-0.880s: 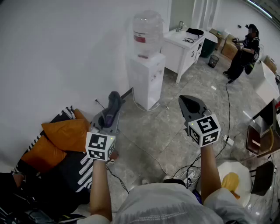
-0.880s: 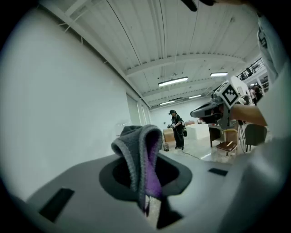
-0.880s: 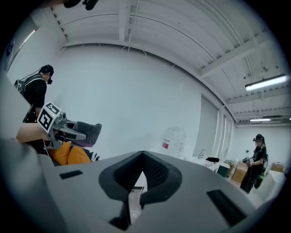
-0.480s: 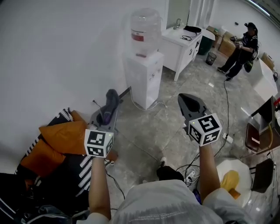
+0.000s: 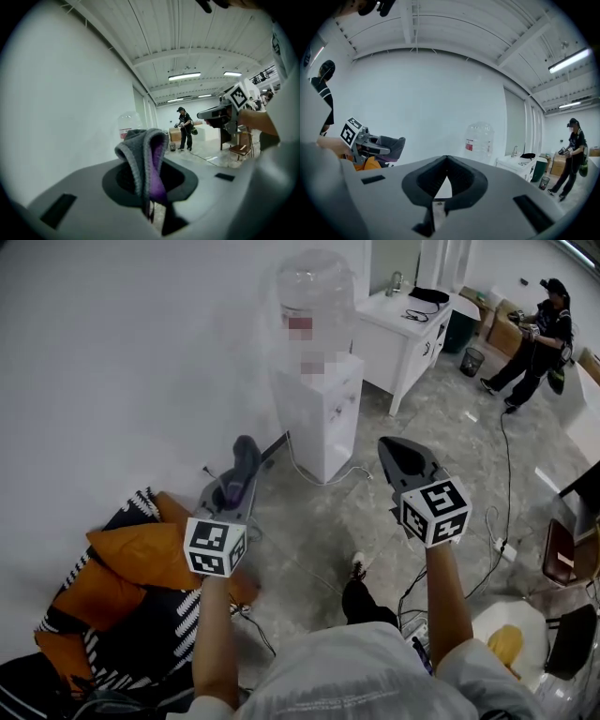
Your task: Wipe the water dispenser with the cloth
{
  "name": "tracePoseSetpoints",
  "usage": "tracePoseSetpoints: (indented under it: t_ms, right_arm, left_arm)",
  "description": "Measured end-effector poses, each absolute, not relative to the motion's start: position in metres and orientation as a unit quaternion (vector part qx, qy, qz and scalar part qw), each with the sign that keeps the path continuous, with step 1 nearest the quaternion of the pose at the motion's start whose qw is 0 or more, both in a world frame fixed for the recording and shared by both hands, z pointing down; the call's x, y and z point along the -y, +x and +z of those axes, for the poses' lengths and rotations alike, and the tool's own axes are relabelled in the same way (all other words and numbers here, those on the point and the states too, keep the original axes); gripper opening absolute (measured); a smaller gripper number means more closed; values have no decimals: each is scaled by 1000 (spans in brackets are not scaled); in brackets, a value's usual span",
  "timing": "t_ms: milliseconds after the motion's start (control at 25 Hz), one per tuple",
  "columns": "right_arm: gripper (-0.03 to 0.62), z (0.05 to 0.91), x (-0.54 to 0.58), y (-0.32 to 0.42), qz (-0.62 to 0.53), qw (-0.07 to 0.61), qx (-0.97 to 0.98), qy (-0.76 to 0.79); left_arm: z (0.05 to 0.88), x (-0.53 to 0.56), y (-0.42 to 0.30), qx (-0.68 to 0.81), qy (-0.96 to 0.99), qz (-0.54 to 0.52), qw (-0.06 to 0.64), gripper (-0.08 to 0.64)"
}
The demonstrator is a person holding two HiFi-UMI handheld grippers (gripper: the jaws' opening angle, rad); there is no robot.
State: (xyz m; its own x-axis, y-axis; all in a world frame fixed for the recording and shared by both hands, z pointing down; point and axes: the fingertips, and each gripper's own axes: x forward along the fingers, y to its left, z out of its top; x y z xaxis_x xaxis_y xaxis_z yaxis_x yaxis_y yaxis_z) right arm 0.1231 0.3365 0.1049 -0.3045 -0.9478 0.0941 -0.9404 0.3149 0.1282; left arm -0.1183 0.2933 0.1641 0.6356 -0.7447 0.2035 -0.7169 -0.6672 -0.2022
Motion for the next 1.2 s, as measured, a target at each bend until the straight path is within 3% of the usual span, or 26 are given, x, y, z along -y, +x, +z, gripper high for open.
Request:
tracePoseSetpoints:
  t_ms: [600,1200]
  right_arm:
    - [15,126,-73,249,-4,95,830,549]
    - [15,191,70,232,60,89,810,577]
  left_arm:
    - [165,-58,-26,-484,-868,-105,-14,77]
    - [249,122,-57,-479,-867,-111,-86,77]
